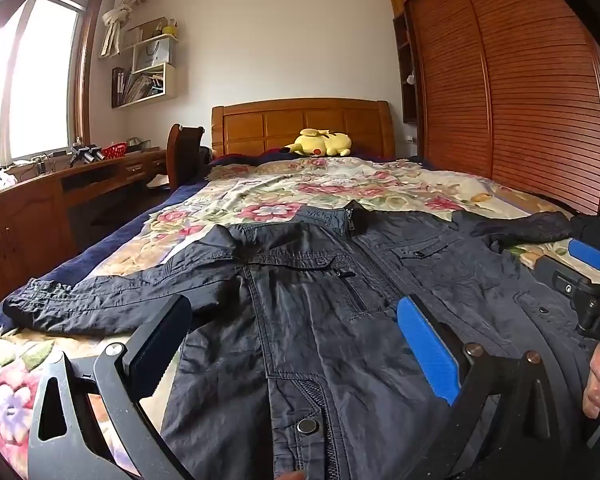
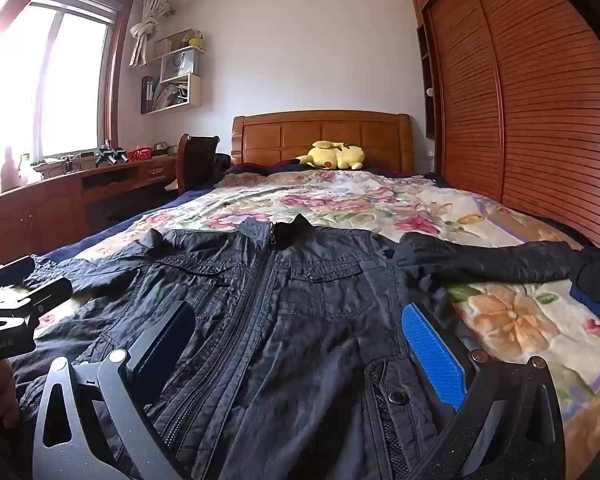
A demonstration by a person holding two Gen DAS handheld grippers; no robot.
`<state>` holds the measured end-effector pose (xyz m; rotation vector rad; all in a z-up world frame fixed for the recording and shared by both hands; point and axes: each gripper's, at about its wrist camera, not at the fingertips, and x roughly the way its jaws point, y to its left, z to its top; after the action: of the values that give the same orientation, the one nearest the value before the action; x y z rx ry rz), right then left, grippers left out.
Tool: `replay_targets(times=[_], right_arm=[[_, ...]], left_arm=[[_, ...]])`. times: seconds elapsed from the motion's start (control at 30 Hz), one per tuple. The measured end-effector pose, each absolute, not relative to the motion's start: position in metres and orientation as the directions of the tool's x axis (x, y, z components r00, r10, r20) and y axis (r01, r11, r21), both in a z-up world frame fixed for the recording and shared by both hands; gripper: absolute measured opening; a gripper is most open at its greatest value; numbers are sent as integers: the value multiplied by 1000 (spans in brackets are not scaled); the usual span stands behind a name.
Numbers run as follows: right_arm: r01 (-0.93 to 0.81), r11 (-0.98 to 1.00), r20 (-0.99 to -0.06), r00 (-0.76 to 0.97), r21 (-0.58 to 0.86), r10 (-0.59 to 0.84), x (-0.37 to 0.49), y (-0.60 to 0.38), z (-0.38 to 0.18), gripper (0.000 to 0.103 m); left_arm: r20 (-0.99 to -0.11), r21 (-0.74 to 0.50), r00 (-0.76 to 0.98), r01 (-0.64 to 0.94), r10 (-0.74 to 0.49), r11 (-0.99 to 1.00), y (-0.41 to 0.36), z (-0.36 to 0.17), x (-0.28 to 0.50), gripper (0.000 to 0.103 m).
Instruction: Fold large clothes
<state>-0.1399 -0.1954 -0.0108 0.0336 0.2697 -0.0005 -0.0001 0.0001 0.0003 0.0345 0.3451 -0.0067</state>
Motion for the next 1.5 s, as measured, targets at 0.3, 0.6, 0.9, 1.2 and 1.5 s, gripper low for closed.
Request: replay_targets(times=[0.3, 0.6, 0.9, 1.2, 1.5], right_arm=[[5, 999, -263, 965, 34, 4, -140, -196, -11, 103], [5, 999, -263, 965, 34, 4, -141, -196, -11, 103], [6, 999, -261, 965, 36, 4, -141, -195, -11, 103], [6, 999, -260, 965, 38, 4, -141, -195, -11, 103], [6, 999, -261, 965, 39, 5, -141, -195, -12, 103]], left_arm=[[-325, 39, 946, 17, -3, 999, -1, 4, -5, 103], [-321, 47, 947, 16, -1, 999, -6, 4, -5, 103], [-317, 44, 948, 14, 1, 999, -6, 6, -5, 103], [-314, 44, 949, 15, -1, 999, -5, 5, -6, 103], [-312, 43, 950, 15, -1, 999, -5, 5, -7, 103]])
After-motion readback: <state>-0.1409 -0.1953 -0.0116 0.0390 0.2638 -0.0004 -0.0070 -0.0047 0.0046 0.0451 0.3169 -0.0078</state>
